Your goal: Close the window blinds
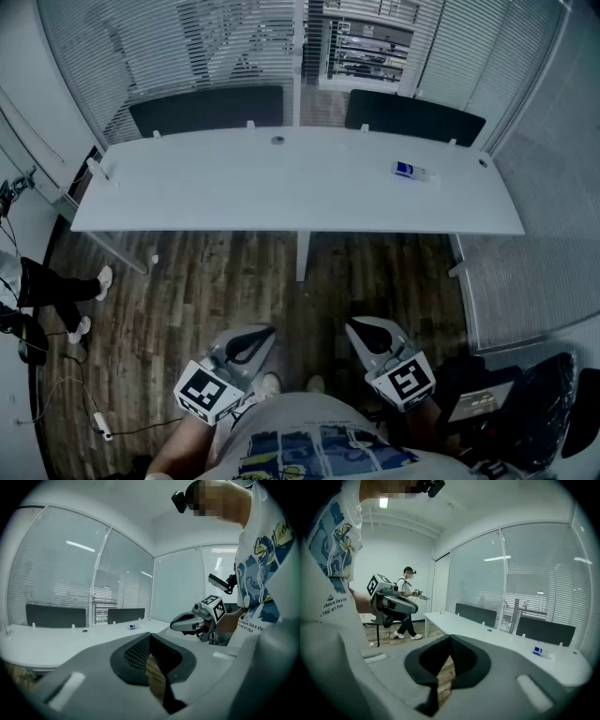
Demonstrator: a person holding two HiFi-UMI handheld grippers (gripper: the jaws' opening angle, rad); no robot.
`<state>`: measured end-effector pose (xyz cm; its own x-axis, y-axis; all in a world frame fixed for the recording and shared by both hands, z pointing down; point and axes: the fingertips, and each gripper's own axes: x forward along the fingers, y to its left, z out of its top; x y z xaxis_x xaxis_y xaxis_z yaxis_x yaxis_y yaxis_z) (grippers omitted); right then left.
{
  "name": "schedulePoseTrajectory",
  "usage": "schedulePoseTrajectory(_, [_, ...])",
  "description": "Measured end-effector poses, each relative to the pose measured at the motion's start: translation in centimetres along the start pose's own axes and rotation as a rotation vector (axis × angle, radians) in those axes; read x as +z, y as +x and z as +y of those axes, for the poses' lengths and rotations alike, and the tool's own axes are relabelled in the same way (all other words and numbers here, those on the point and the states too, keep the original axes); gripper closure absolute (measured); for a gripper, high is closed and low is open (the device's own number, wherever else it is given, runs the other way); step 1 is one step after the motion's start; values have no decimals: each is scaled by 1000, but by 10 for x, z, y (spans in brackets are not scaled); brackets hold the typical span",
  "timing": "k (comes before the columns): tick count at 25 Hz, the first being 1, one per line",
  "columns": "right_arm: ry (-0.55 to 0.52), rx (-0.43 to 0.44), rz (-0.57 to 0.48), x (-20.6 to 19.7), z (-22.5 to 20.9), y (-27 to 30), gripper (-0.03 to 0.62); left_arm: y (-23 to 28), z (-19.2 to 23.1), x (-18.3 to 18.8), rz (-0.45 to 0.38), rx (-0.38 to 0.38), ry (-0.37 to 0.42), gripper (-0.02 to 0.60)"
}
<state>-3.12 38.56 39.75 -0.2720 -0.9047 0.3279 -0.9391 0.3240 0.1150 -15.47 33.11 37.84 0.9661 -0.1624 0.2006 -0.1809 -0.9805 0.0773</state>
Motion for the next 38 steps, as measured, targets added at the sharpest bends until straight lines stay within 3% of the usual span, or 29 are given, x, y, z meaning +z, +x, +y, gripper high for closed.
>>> schedulePoseTrajectory(14, [14,-12,-6,20,21,25,591,-18,22,-3,-10,-16,26,575])
schedulePoseTrajectory(27, [44,-87,14,31,63,52,591,-55,52,-30,-15,-59,28,575])
schedulePoseTrajectory(38, [34,-99,-13,32,12,72,580,-9,71,-14,-4,-44,24,575])
